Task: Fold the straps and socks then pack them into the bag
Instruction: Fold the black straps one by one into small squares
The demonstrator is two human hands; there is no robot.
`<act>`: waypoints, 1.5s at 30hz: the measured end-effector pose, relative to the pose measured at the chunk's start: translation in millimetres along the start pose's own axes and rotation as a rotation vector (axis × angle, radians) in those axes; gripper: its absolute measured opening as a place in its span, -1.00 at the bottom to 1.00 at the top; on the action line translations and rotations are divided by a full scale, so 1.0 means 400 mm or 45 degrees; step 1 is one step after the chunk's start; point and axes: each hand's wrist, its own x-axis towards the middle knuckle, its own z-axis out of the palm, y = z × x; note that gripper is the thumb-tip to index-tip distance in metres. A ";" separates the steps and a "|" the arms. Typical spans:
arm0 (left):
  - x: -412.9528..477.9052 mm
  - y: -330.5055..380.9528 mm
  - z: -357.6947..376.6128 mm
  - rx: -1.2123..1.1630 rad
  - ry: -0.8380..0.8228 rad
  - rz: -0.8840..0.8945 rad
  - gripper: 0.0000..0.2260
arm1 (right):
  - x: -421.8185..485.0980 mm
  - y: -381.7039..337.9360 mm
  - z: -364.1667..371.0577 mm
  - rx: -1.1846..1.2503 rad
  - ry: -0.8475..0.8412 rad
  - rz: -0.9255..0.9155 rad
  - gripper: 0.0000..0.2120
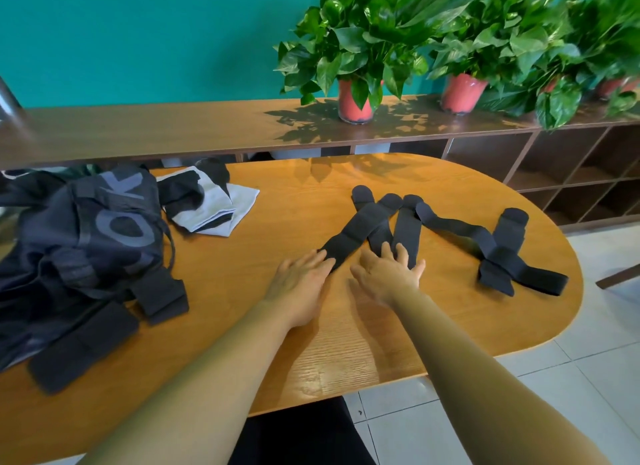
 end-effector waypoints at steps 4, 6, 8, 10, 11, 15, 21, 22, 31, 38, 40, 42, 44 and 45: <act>-0.007 0.010 -0.007 0.160 -0.080 -0.006 -0.48 | 0.020 0.022 0.006 0.040 -0.127 0.089 -0.46; -0.016 0.017 -0.005 0.213 -0.050 -0.008 -0.49 | 0.025 0.028 0.007 0.045 -0.121 0.123 -0.45; -0.031 0.024 -0.002 0.227 -0.013 -0.013 -0.52 | 0.029 0.030 0.007 0.050 -0.118 0.154 -0.44; -0.051 0.026 0.000 0.223 0.017 -0.018 -0.57 | 0.031 0.029 0.006 0.058 -0.118 0.174 -0.44; -0.062 0.026 0.001 0.223 0.028 -0.017 -0.57 | 0.032 0.029 0.006 0.062 -0.117 0.179 -0.44; -0.108 0.020 -0.005 0.217 0.033 -0.036 -0.61 | 0.030 0.027 0.003 0.067 -0.116 0.194 -0.44; -0.155 -0.005 -0.018 0.197 0.003 -0.119 -0.64 | 0.035 0.036 -0.006 0.056 -0.125 0.256 -0.46; -0.158 -0.007 -0.019 0.197 0.001 -0.118 -0.64 | 0.037 0.031 -0.009 0.058 -0.124 0.257 -0.48; -0.156 0.000 -0.039 -0.009 -0.033 -0.116 -0.59 | 0.047 0.012 -0.016 0.071 -0.011 0.175 -0.56; -0.101 -0.051 -0.022 -0.049 0.116 -0.057 -0.64 | 0.030 -0.059 -0.007 0.016 0.184 -0.335 -0.55; -0.103 -0.056 -0.016 -0.021 0.012 -0.019 -0.60 | 0.027 -0.087 0.003 0.013 0.162 -0.543 -0.56; -0.112 -0.062 -0.009 -0.014 -0.037 0.000 -0.58 | 0.036 -0.106 0.015 -0.041 0.100 -0.670 -0.56; -0.126 -0.068 0.000 -0.027 -0.065 0.006 -0.57 | 0.054 -0.115 0.024 -0.111 0.033 -0.689 -0.54; -0.133 -0.070 0.004 -0.025 -0.073 0.015 -0.56 | 0.065 -0.118 0.026 -0.128 0.017 -0.676 -0.52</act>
